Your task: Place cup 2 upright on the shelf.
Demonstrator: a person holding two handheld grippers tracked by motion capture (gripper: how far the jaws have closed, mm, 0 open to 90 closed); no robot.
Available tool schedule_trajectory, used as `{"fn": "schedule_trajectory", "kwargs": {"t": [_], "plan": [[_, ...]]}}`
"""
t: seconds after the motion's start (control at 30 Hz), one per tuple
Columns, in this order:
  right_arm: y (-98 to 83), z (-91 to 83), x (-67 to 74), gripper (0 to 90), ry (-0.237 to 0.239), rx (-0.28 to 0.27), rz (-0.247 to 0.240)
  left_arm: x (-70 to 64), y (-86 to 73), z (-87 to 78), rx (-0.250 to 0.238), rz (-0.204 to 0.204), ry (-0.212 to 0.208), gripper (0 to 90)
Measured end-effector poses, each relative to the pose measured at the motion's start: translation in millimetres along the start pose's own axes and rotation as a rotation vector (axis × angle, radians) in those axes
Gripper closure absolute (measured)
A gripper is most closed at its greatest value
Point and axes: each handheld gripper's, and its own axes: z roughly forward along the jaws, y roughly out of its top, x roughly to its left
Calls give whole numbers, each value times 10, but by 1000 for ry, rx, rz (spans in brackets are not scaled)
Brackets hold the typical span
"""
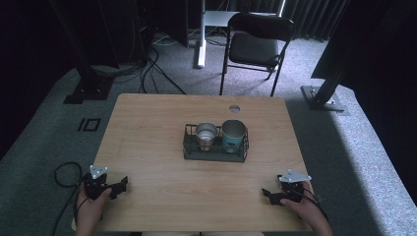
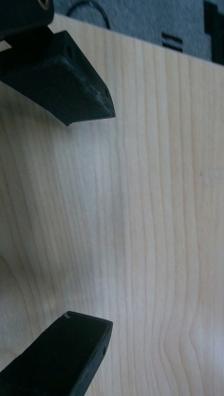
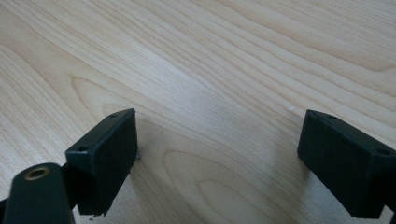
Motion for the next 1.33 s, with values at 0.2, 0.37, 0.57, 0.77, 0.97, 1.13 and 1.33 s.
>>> {"fn": "schedule_trajectory", "kwargs": {"t": [0.2, 0.37, 0.57, 0.77, 0.97, 1.13, 1.33], "plan": [[0, 0, 0, 117, 0, 0, 0, -7, -13, 30, 22, -9, 21, 28], [0, 0, 0, 117, 0, 0, 0, -11, -14, 37, 29, -4, 49, 28], [0, 0, 0, 117, 0, 0, 0, -28, -6, 45, 28, -37, 79, 27], [-1, 0, 0, 117, 0, 0, 0, -49, 4, 59, 27, -66, 104, 24], [0, 0, 0, 117, 0, 0, 0, -71, 26, 82, 25, -113, 149, 24], [0, 0, 1, 117, 0, 0, 0, -80, 42, 99, 25, -130, 165, 23], [0, 0, 0, 117, 0, 0, 0, -83, 43, 99, 27, -132, 168, 22]]}}
